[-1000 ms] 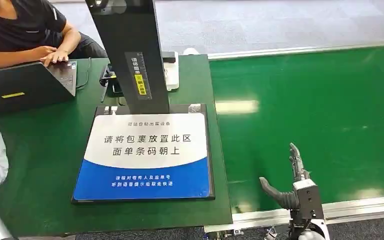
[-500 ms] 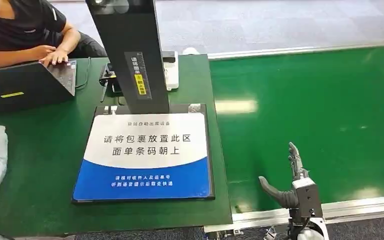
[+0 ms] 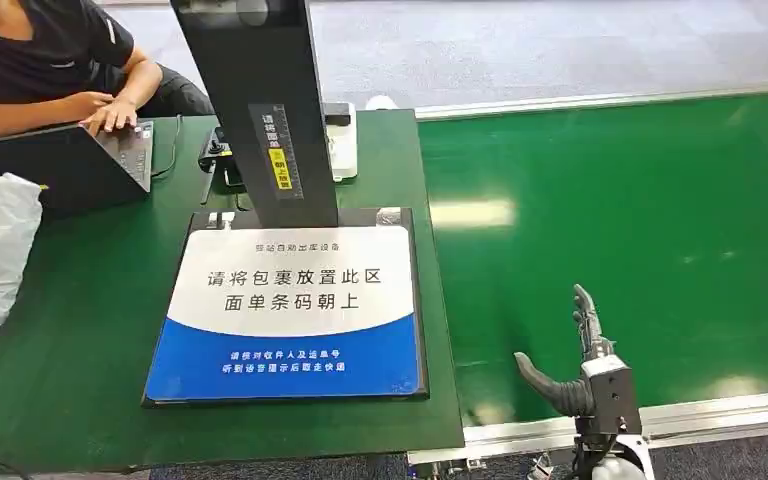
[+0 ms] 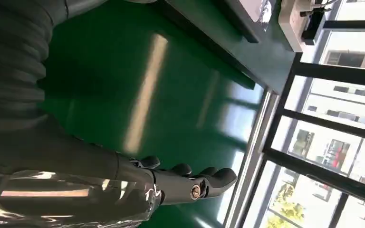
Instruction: Moved the parcel from conveyor to table for the left to box.
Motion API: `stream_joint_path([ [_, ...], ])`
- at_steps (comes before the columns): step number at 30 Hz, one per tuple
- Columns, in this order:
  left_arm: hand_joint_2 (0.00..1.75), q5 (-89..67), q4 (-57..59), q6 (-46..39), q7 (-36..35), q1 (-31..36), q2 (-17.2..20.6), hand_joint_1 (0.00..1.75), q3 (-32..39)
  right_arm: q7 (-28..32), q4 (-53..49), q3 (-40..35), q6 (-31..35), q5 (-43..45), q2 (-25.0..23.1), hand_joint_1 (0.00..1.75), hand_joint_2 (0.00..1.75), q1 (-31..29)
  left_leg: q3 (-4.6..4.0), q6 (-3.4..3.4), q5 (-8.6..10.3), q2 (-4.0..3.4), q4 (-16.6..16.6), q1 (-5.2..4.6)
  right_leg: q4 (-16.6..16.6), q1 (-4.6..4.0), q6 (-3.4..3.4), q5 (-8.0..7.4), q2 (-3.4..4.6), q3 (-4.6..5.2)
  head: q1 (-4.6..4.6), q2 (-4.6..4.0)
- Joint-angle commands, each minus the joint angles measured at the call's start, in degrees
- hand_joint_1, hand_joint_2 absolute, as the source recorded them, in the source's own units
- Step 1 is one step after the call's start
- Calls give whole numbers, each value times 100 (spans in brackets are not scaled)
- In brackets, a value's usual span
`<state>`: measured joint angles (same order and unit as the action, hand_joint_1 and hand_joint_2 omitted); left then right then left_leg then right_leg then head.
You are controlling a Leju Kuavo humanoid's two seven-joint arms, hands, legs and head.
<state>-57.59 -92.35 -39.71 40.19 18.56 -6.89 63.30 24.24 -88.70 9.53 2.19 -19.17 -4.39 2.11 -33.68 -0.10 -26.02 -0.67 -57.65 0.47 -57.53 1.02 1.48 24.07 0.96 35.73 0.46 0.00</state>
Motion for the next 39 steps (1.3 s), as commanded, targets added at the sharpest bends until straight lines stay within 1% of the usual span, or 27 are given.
stream_joint_path([
  [1, 0, 27, -128, -29, -19, 99, -175, 0, -23, -10, 163, -53, 26, 28, -56, 0, 175, 1, 25, -1, -4, 16, 8, 2, 6, -4, -11, 6, -19, -26, 2, 0],
  [4, 0, 27, -128, -29, -19, 99, -175, 0, -23, -10, 163, -53, 26, 28, -56, 0, 175, 1, 6, 0, -1, 8, 2, 2, 2, -3, -5, 2, -10, -8, 0, 0],
  [9, 0, 104, -195, -29, -19, 138, -171, 0, -12, -31, 207, -78, 10, 28, -18, 0, 175, -36, 22, -1, -3, 13, 7, 2, 4, -3, -11, 5, -16, -22, 0, 0],
  [10, 0, 181, -234, -29, -19, 131, -174, 0, -47, -31, 204, -83, 10, 28, -12, 0, 175, -35, 9, -1, -2, 8, 2, 3, 1, -3, -7, 2, -10, -11, 0, 0],
  [11, 0, 303, -360, -29, -19, 121, -191, 0, -99, -31, 212, -98, 10, 27, -6, 0, 175, -43, 19, -1, -3, 13, 6, 3, 3, -4, -10, 4, -16, -20, 0, 0],
  [12, 0, 416, -380, -29, -19, 130, -206, 0, -132, -31, 224, -109, 10, 27, 3, 0, 175, -59, 6, -1, -2, 10, 0, 4, 1, -5, -7, 2, -12, -9, 0, 0],
  [14, 0, 488, -536, -29, -19, 68, -241, 0, -192, -31, 231, -141, 10, 26, 2, 0, 175, -35, 19, -1, -4, 15, 3, 4, 2, -6, -11, 6, -19, -21, 0, 0],
  [15, 0, 449, -467, -29, -19, 52, -240, 0, -216, -31, 241, -158, 9, 26, 14, 0, 175, -38, 9, -1, -2, 11, 2, 4, 2, -5, -7, 3, -14, -12, 0, 0],
  [16, 0, -341, 261, -29, -19, 170, -247, 0, 169, -50, 199, -113, 84, 42, -14, 0, 175, -5, 21, -1, -4, 16, 5, 4, 4, -6, -11, 6, -20, -23, 0, 0],
  [17, 0, -1585, 1701, -29, -425, 486, -30, 0, 257, -77, 112, -83, 125, 68, -15, 0, 175, 55, 28, -1, -4, 17, 8, 3, 6, -5, -12, 7, -21, -30, 2, 0],
  [18, 0, -1661, 2246, -29, -429, 585, 23, 0, 294, -89, 83, -12, 97, 76, -39, 0, 175, 81, 30, -1, 7, 24, 23, -8, 10, 7, -9, 4, -26, -30, 2, 0],
  [20, 0, -1661, 2246, -29, -429, 585, 23, 0, 294, -89, 83, -12, 97, 76, -39, 0, 175, 81, 50, -3, 16, 39, 41, -12, 21, 10, -14, 2, -42, -47, 2, 0],
  [21, 0, -1695, 2925, -29, -855, 665, 142, 0, 172, -84, -33, 4, 90, 66, -32, 0, 175, 163, 39, -2, 15, 38, 32, -17, 13, 17, -9, 5, -40, -36, 2, 0],
  [22, 0, -3241, 4539, -29, -3355, 364, 940, 0, -1222, -106, -52, -19, 59, 57, -20, 0, 175, 172, 40, -3, 15, 44, 31, -17, 12, 16, -7, 7, -46, -42, -4, 0],
  [23, 0, -3241, 5120, -29, -4063, 239, 1273, 0, -1876, -134, 52, -56, 14, 46, -16, 0, 175, 101, 31, -3, 20, 58, 31, -19, 11, 18, -1, 7, -59, -41, 4, 0],
  [24, 0, -2934, 4772, -29, -4149, -15, 1241, 0, -2115, -135, 145, -79, 12, 42, -36, 0, 175, 36, 37, -6, 21, 59, 36, -17, 15, 14, -7, 5, -60, -42, 0, 0],
  [25, 0, -2916, 4764, -29, -4190, -106, 1279, 0, -2234, -135, 187, -96, 11, 39, -39, 0, 175, 6, 30, -5, 18, 37, 32, -18, 13, 12, -9, 1, -43, -28, 7, 0],
  [26, 0, -2833, 4973, -29, -4199, -121, 1360, 0, -2377, -142, 242, -99, 30, 17, -41, 0, 175, -34, 43, -8, 19, 28, 40, -20, 17, 15, -20, -5, -38, -34, -4, 0],
  [27, 0, -2796, 5314, 12, -4207, -55, 1467, 0, -2495, -136, 265, -115, 38, 12, -27, 0, 175, -53, 30, -11, 13, 19, 21, -12, 4, 10, -17, -2, -26, -21, 0, 0],
  [28, 0, -2925, 5706, 836, -4299, 63, 1621, 0, -2768, -123, 346, -135, 44, 1, 1, 0, 175, -120, 35, -13, 12, 18, 21, -7, 7, 2, -22, -2, -25, -25, -4, 0],
  [29, 0, -2902, 5871, 1472, -4295, 126, 1671, 0, -2893, -104, 412, -148, 42, -10, 11, 0, 175, -172, 28, -12, 13, 9, 20, -9, 8, -4, -19, -5, -17, -20, 2, 0],
  [30, 0, -2776, 5893, 1792, -4119, 290, 1716, 0, -3034, 249, 446, -122, 50, 72, -41, 0, 175, -353, 34, -11, 11, 10, 24, -10, 11, -6, -20, -5, -19, -28, 5, 0],
  [31, 0, -2736, 5769, 1779, -4391, 228, 1683, 0, -3077, -141, 391, -136, 24, -73, -49, 0, 175, -273, 28, -12, 15, 14, 22, -8, 6, -2, -18, -4, -21, -23, -2, 0],
  [32, 0, -2668, 5714, 1452, -4455, 138, 1659, 0, -3102, -153, 345, -125, 32, -76, -78, 0, 175, -216, 24, -14, 15, 20, 15, 0, 3, -8, -22, -4, -27, -22, 2, 0],
  [34, 0, -2633, 5866, 1667, -4367, 70, 1752, 0, -3258, -152, 314, -121, 30, -87, -97, 0, 175, -161, 34, -14, 11, 12, 18, 0, 6, -4, -22, -4, -16, -27, -2, 0],
  [36, 0, -2549, 5819, 1437, -4401, 45, 1767, 0, -3250, -152, 312, -112, 29, -89, -123, 0, 175, -149, 31, -12, 6, -4, 17, 3, 9, -8, -20, -7, 0, -26, 2, 0],
  [39, 0, -2550, 5819, 1448, -4401, 58, 1779, 0, -3252, -152, 311, -114, 29, -89, -126, 0, 175, -149, 28, -14, 7, 2, 16, 4, 5, -4, -21, -4, -6, -23, 2, 0],
])
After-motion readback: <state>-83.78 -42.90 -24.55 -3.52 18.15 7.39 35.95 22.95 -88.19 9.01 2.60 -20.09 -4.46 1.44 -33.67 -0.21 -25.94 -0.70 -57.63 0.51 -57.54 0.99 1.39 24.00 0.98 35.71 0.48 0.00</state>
